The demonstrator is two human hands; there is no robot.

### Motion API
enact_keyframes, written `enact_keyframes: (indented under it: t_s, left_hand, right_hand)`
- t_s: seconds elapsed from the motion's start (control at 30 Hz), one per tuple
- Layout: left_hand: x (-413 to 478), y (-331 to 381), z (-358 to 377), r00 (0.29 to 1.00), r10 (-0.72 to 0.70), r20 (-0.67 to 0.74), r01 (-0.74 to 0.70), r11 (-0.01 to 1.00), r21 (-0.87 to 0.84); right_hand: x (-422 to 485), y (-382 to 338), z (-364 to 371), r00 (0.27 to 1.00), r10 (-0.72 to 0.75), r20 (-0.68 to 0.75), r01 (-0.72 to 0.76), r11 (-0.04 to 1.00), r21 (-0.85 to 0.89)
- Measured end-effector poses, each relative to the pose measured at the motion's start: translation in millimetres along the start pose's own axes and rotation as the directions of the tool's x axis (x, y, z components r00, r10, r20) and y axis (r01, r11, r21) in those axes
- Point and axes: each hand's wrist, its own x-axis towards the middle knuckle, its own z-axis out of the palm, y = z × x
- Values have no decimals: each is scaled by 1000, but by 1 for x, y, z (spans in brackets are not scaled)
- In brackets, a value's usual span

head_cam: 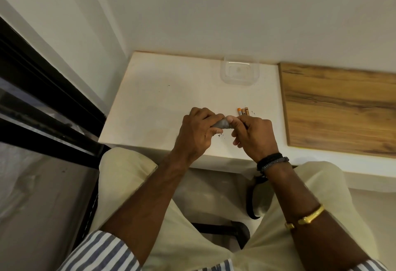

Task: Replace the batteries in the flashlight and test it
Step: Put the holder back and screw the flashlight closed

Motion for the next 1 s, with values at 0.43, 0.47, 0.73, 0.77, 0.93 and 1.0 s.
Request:
enact_keyframes:
  t_s: [0.43,0.47,0.73,0.77,0.93,1.0]
  left_hand:
    - [3,0,2,999,-27,-38,22,992,-125]
    - [3,0,2,999,-29,-41,24,992,-127]
    - [0,0,5,1000,-4,-8,4,997,-82]
    - [0,1,5,1000,-10,-6,9,997,-78]
    - [1,1,8,999,-45,-3,45,998,-54]
    - [1,1,6,999,-49,-12,48,998,-48]
  right_hand:
    - [0,1,-4,997,73,-38,-71,996,61]
    - [1,1,-4,996,70,-61,-63,993,105]
    - [-2,-2,2,989,72,-128,-61,994,93]
    - [-3,-2,2,991,71,-109,-64,996,61]
    - [-6,4,-1,999,-25,32,21,993,114]
    - [-5,5,-2,999,-30,31,25,990,139]
